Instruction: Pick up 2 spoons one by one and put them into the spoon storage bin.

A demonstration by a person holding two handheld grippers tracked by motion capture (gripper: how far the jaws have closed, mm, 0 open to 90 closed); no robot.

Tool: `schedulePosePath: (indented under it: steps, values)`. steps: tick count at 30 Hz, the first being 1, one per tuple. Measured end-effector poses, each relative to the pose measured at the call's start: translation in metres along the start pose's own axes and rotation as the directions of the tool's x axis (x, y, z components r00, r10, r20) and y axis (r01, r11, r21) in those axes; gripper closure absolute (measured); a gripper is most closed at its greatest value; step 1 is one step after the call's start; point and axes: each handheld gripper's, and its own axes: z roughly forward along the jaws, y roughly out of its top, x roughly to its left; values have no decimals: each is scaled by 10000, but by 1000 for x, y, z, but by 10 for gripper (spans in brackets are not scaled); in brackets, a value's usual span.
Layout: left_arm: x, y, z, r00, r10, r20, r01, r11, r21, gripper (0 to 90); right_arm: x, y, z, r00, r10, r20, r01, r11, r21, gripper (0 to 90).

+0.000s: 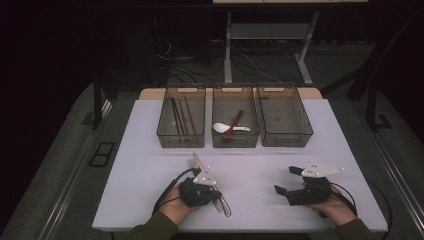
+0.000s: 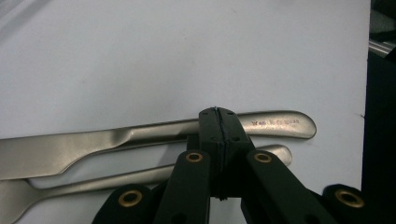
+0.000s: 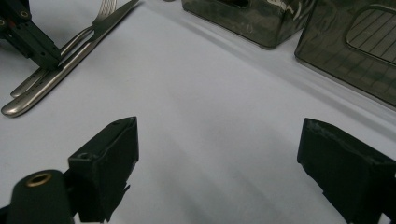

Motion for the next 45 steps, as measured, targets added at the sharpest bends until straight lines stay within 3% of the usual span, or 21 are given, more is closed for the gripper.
schedulePosePath:
  steps: [14,24,34,35,36,38,40,45]
  values:
    - [0,14,15,9992,344,-185,-346,9993,-107,896,0,0,0,10000,-2,-21,2,10000,-9,128]
    - [9,31,29,9979,586,-264,-590,9982,-142,896,-1,0,1,10000,-6,-22,6,10000,19,128]
    - [18,44,41,9984,435,-348,-446,9986,-290,896,0,0,0,10000,12,-56,-12,10000,16,129]
    - [18,45,43,9989,271,-385,-288,9986,-438,896,0,0,0,10000,16,-59,-16,10000,14,129]
    - [20,46,43,9984,434,-355,-443,9986,-276,896,0,0,0,10000,18,-63,-18,10000,20,129]
    - [19,46,44,9991,252,-330,-266,9988,-417,896,0,0,0,10000,-4,-62,4,10000,12,129]
    - [19,45,43,9990,345,-281,-353,9989,-301,895,0,0,0,10000,-2,-66,2,10000,-2,129]
    - [18,44,36,9998,179,-47,-183,9969,-760,869,0,0,-1,10000,14,-44,-14,10000,-3,129]
